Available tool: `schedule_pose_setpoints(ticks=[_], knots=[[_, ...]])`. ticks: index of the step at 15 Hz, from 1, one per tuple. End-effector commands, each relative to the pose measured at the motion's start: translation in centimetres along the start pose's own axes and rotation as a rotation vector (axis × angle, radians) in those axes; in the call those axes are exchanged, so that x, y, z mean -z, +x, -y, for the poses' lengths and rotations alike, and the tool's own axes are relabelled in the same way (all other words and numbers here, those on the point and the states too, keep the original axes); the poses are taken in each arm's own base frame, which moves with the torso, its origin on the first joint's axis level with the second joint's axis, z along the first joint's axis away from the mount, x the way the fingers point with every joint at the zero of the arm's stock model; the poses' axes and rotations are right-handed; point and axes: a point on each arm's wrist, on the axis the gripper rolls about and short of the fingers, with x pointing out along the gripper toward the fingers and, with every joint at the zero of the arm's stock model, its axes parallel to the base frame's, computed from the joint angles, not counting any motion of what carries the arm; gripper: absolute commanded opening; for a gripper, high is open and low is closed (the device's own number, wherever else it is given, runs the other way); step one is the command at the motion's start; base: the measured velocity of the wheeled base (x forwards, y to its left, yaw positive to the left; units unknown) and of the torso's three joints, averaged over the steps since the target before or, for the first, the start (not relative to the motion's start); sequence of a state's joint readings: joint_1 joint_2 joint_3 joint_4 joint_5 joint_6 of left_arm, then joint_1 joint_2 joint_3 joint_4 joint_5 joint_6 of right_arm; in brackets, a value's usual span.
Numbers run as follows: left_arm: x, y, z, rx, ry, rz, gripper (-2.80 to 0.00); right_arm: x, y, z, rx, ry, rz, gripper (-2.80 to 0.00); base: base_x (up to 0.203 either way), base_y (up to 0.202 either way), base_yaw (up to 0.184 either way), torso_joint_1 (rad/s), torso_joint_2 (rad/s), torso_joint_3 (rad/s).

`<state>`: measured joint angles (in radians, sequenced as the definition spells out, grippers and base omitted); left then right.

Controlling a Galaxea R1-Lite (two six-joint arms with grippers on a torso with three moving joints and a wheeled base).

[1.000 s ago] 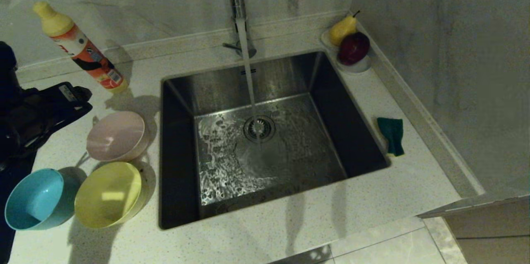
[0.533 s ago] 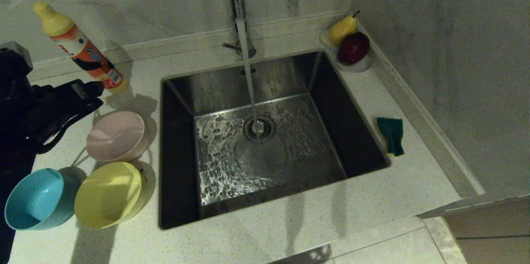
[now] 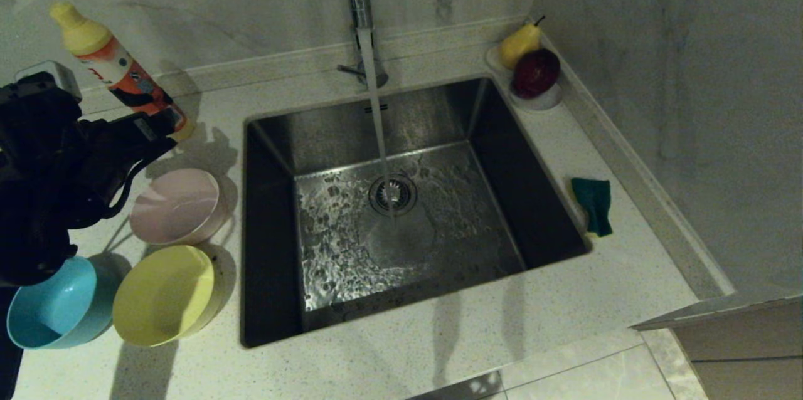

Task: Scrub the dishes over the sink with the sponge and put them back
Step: Grab the dish soap

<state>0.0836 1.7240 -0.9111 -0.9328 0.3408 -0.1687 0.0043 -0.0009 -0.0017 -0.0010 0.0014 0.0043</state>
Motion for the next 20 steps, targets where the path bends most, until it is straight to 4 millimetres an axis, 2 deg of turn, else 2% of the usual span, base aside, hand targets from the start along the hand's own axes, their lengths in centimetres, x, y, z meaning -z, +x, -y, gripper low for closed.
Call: schedule_pose_setpoints(ticks=[1,16,20], knots=[[1.2,1.5,0.2,-0.004,-0.003,0.006,0.00,0.0,0.0,0.0,0.000,0.000,0.001,-2.80,0.000,0.000,0.000,0.000,0.00,0.000],[1.9,8.1,1.1,-0.012,-0.040,0.142,0.00,0.0,0.0,0.0,0.000,0.000,0.001,-2.80,0.000,0.000,0.000,0.000,0.00,0.000],[2.0,8.8,1.3,-0.010,-0.042,0.152,0.00,0.0,0.0,0.0,0.000,0.000,0.001,-2.80,0.000,0.000,0.000,0.000,0.00,0.000]])
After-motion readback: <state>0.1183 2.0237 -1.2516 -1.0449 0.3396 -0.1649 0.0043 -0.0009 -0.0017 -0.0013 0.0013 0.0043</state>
